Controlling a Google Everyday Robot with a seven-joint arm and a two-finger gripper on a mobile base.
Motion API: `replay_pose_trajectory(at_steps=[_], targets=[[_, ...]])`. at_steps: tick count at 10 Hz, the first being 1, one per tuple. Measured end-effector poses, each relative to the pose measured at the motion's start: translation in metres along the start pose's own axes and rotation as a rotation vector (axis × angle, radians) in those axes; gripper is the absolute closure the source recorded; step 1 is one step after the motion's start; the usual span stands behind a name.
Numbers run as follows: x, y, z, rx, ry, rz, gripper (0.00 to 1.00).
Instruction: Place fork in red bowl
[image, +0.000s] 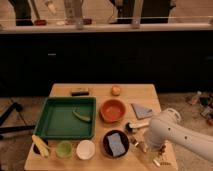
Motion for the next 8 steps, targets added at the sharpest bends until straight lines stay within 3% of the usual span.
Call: replay_pose_trajectory(at_steps=[8], targets=[[0.0038, 0.0051, 0.0054, -0.008, 0.008, 0.005, 0.20]])
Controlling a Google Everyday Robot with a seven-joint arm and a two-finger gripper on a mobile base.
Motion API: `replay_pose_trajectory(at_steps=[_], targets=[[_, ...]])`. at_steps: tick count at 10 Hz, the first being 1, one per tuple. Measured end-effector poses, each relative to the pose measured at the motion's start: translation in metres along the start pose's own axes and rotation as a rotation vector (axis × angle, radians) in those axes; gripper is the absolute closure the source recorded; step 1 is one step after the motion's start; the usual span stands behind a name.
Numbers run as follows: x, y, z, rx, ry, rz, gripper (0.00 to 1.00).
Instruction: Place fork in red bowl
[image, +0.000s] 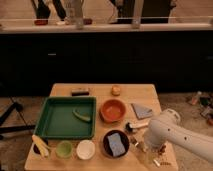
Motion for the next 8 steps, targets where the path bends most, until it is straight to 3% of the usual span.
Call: replay_pose_trajectory(at_steps=[4, 8], targets=[[0.002, 0.003, 0.012, -0.013, 0.005, 0.005, 0.20], [0.007, 0.006, 0.023, -0.001, -0.020, 0.027, 0.20]])
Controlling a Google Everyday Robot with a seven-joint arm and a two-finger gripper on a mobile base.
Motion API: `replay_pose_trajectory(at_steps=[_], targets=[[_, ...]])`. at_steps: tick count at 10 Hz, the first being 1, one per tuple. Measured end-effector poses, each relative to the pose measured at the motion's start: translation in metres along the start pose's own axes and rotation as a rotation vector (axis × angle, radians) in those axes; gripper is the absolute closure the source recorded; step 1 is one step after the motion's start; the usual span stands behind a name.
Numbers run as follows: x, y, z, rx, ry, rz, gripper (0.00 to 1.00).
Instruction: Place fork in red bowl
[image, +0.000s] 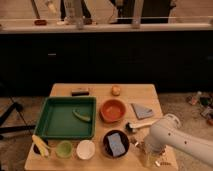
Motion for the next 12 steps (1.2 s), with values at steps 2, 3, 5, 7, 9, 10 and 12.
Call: replay_pose_trajectory(at_steps=[2, 3, 5, 7, 9, 10, 12], targets=[[0.0009, 0.0007, 0.0024, 0.003, -0.006, 0.003, 0.20], [-0.0003, 0.0008, 0.0036, 0.004, -0.008, 0.005, 0.20], [-0.0037, 0.0011, 0.0051, 0.002, -0.008, 0.003, 0.20], [-0.0042, 0.0027, 0.0058, 0.001, -0.009, 0.004, 0.20], [-0.0044, 0.0038, 0.0067, -0.001, -0.010, 0.004, 0.20], [-0.0042, 0.0044, 0.0076, -0.003, -0.012, 0.006, 0.20], [-0.0024, 0.0046, 0.0088, -0.005, -0.015, 0.007, 0.20]])
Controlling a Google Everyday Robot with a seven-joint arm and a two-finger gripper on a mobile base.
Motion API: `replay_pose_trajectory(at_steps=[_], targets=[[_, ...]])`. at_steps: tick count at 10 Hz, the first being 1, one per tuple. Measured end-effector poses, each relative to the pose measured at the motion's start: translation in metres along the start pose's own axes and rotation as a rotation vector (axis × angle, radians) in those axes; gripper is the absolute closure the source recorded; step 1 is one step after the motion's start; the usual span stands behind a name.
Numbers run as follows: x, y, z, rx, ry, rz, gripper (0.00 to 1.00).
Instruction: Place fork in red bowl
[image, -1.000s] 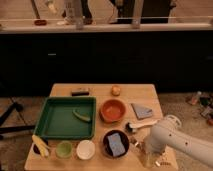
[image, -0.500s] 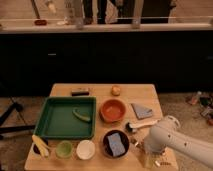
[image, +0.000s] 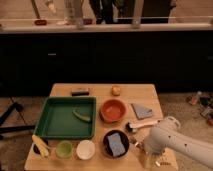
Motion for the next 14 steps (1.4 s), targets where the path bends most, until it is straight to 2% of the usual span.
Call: replay_pose_trajectory(at_steps=[1, 2, 9, 10, 14], targets=[[0.0007, 0.0001, 0.0004, -0.001, -0.001, -0.001, 0.20], [0.0015, 0.0000, 0.0012, -0.001, -0.002, 0.001, 0.25], [0.0006, -0.0060, -0.0042, 0.006, -0.006, 0.005, 0.94], [0.0011, -0.0022, -0.0031, 0.001, -0.004, 0.003, 0.99], [0.0017, 0.0012, -0.0040, -0.007, -0.003, 0.002, 1.00]])
